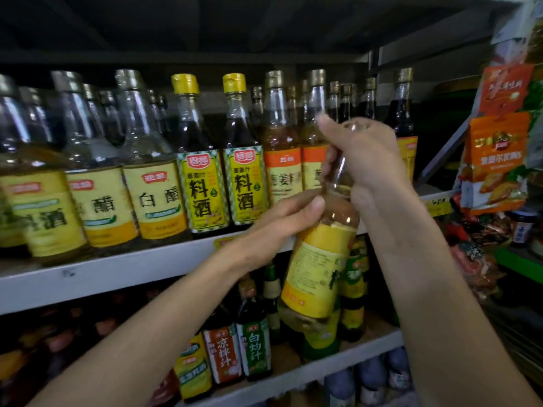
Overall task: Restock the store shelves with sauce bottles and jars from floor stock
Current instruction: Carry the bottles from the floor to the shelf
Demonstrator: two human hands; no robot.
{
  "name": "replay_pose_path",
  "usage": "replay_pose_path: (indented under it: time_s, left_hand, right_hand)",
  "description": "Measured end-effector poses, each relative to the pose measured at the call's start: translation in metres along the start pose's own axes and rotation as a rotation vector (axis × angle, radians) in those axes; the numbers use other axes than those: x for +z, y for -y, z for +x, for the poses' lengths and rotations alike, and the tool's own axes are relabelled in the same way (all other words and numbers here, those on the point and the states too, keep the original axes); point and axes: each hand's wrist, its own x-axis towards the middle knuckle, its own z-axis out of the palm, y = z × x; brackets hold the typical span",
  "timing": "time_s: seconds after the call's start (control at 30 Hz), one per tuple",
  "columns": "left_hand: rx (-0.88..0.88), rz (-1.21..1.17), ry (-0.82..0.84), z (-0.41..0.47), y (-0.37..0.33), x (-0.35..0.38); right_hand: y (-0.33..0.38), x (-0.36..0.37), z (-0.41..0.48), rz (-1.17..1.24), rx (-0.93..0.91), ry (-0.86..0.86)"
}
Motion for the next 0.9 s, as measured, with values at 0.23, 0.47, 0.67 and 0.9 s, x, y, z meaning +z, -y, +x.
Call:
replay_pose_path:
  time_s: [0.23,0.47,0.67,0.9]
  left_hand:
    - [-0.132,-0.632,-0.036,-0.063,-0.025,-0.043]
    - [-0.086,-0.643,-0.031,-0.127,-0.053,-0.092]
    - [0.051,0.01,-0.233,-0.187,-0.093,-0.127]
    - [0.111,0.382,-0.359,-0.232,-0.145,-0.186]
  right_hand:
    - [0.026,0.098,-0.034,0.112,0.144,0.139]
    - [0.045,0.174,-0.077,0.091,0.104,0.228]
    - [0.061,0.225,-0.109,-0.022,-0.115,0.194]
    - [0.081,0.302,-0.131,0.109,-0.2,0.292]
